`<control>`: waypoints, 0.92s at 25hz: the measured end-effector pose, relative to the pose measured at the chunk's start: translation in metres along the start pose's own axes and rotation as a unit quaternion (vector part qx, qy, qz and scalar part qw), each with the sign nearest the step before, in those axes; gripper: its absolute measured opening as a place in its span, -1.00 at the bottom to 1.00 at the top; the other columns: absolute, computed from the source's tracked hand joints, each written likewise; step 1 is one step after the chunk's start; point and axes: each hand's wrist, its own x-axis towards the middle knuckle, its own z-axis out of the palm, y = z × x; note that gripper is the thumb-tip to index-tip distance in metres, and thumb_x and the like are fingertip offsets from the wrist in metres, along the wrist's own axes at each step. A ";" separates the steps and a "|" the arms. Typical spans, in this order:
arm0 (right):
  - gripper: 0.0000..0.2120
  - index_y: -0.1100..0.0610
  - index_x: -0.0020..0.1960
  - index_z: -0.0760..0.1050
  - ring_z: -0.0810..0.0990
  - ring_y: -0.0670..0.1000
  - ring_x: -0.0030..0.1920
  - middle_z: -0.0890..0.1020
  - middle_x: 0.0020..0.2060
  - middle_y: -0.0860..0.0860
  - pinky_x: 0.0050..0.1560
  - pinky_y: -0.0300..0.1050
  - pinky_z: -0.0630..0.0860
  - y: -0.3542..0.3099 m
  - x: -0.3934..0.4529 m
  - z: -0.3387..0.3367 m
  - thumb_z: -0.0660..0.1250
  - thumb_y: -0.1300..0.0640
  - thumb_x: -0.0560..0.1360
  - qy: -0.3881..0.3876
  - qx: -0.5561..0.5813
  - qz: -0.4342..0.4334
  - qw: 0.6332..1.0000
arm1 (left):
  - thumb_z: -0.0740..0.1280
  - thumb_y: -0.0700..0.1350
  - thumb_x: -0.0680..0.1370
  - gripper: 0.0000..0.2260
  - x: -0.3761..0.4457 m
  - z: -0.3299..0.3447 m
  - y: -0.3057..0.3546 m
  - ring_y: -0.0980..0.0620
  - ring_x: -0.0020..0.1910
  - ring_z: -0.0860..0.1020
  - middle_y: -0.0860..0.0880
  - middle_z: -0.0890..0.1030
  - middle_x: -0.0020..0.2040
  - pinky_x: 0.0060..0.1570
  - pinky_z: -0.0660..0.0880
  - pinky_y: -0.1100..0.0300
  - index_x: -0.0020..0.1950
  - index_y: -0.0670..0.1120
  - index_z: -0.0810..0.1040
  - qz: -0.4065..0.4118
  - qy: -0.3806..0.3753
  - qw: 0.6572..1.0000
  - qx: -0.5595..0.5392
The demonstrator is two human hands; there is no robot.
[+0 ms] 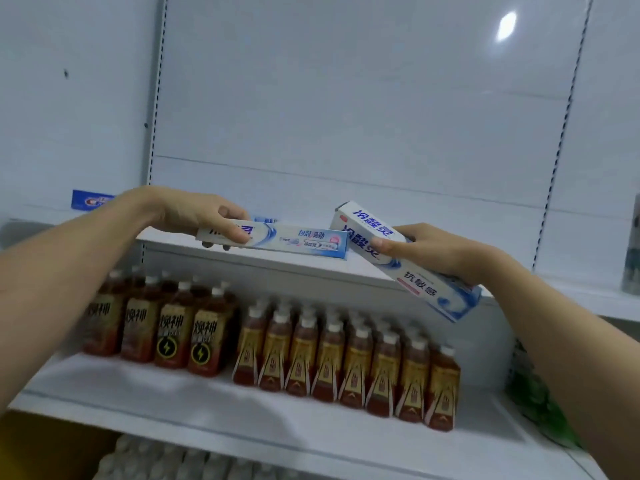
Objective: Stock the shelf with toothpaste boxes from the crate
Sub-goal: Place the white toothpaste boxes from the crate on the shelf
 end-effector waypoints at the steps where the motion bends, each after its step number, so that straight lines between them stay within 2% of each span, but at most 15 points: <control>1: -0.46 -0.08 0.12 0.57 0.65 -0.03 -0.28 0.69 -0.15 -0.01 -0.27 -0.19 0.52 -0.005 -0.001 -0.008 0.19 -0.43 0.38 0.008 0.003 0.024 1.000 | 0.54 0.31 0.18 -0.26 0.002 -0.006 0.005 0.05 -0.14 0.52 -0.11 0.59 -0.07 -0.17 0.43 0.17 0.16 -0.16 0.58 0.008 -0.001 1.000 0.007; 3: -0.29 0.05 0.11 0.56 0.61 0.01 -0.34 0.68 -0.21 0.07 -0.31 -0.14 0.52 -0.013 -0.003 -0.020 0.14 -0.49 0.31 0.021 -0.003 0.072 0.997 | 0.52 0.32 0.22 -0.33 0.012 -0.014 0.014 0.06 -0.17 0.48 -0.03 0.58 -0.11 -0.22 0.40 0.20 0.13 -0.11 0.60 0.013 0.007 1.000 0.011; 5: -0.23 0.11 0.09 0.56 0.59 0.03 -0.37 0.66 -0.24 0.10 -0.31 -0.12 0.50 -0.014 -0.004 -0.031 0.12 -0.53 0.30 0.031 -0.021 0.105 0.994 | 0.52 0.31 0.25 -0.42 0.026 -0.016 0.023 0.07 -0.19 0.47 0.00 0.59 -0.12 -0.25 0.37 0.20 0.08 -0.05 0.62 0.018 0.025 1.000 0.003; 8: -0.24 0.12 0.06 0.55 0.59 0.04 -0.37 0.67 -0.23 0.10 -0.31 -0.13 0.49 -0.004 -0.003 -0.044 0.10 -0.53 0.35 0.053 -0.047 0.134 0.989 | 0.50 0.29 0.31 -0.52 0.054 -0.007 0.027 0.03 -0.12 0.50 -0.02 0.64 0.03 -0.19 0.37 0.13 0.11 0.06 0.61 0.029 0.053 0.998 0.001; 11: -0.26 0.03 0.00 0.57 0.63 0.10 -0.30 0.68 -0.17 0.12 -0.20 -0.05 0.53 0.015 0.003 -0.054 0.03 -0.57 0.34 0.060 -0.065 0.139 0.986 | 0.47 0.22 0.39 -0.62 0.079 0.007 0.028 0.01 -0.07 0.54 -0.01 0.63 0.06 -0.10 0.44 0.09 0.13 0.12 0.56 0.037 0.078 0.996 0.012; 13: -0.30 -0.02 0.00 0.57 0.66 0.12 -0.24 0.69 -0.15 0.12 -0.11 0.01 0.58 0.030 0.012 -0.060 -0.01 -0.56 0.37 0.057 -0.079 0.138 0.986 | 0.48 0.22 0.40 -0.61 0.096 0.014 0.024 0.01 -0.02 0.55 -0.02 0.61 0.10 -0.02 0.46 0.09 0.15 0.13 0.54 0.021 0.086 0.996 0.024; 15: -0.32 -0.03 0.01 0.57 0.68 0.12 -0.18 0.68 -0.13 0.09 -0.06 0.03 0.59 0.047 0.021 -0.063 0.01 -0.55 0.39 0.049 -0.110 0.127 0.985 | 0.52 0.28 0.32 -0.54 0.108 0.020 0.018 0.01 0.04 0.55 -0.02 0.58 0.14 0.07 0.44 0.11 0.13 0.15 0.54 -0.003 0.076 0.996 0.047; 17: -0.34 0.01 -0.02 0.56 0.66 0.06 -0.16 0.66 -0.13 0.04 -0.07 -0.01 0.55 0.065 0.032 -0.064 0.04 -0.53 0.41 0.047 -0.167 0.115 0.978 | 0.56 0.31 0.21 -0.43 0.119 0.023 0.014 -0.05 0.10 0.58 -0.04 0.59 0.15 0.12 0.46 0.07 0.12 0.14 0.56 -0.043 0.062 0.996 0.050; 20: -0.45 0.00 0.00 0.55 0.58 -0.02 -0.12 0.62 -0.09 -0.02 -0.11 -0.06 0.46 0.093 0.050 -0.061 0.11 -0.45 0.46 0.061 -0.207 0.074 0.974 | 0.58 0.24 0.24 -0.44 0.129 0.020 0.027 -0.06 0.08 0.61 -0.05 0.59 0.14 0.14 0.49 0.07 0.16 0.08 0.56 -0.095 0.036 0.991 0.081; 23: -0.54 -0.06 0.05 0.53 0.57 0.02 -0.02 0.63 0.02 -0.02 0.01 0.00 0.50 0.116 0.069 -0.056 0.17 -0.40 0.47 0.072 -0.208 0.043 0.974 | 0.61 0.29 0.11 -0.37 0.138 0.014 0.047 0.00 0.09 0.61 0.00 0.60 0.16 0.22 0.51 -0.01 0.11 0.20 0.55 -0.159 -0.004 0.974 0.163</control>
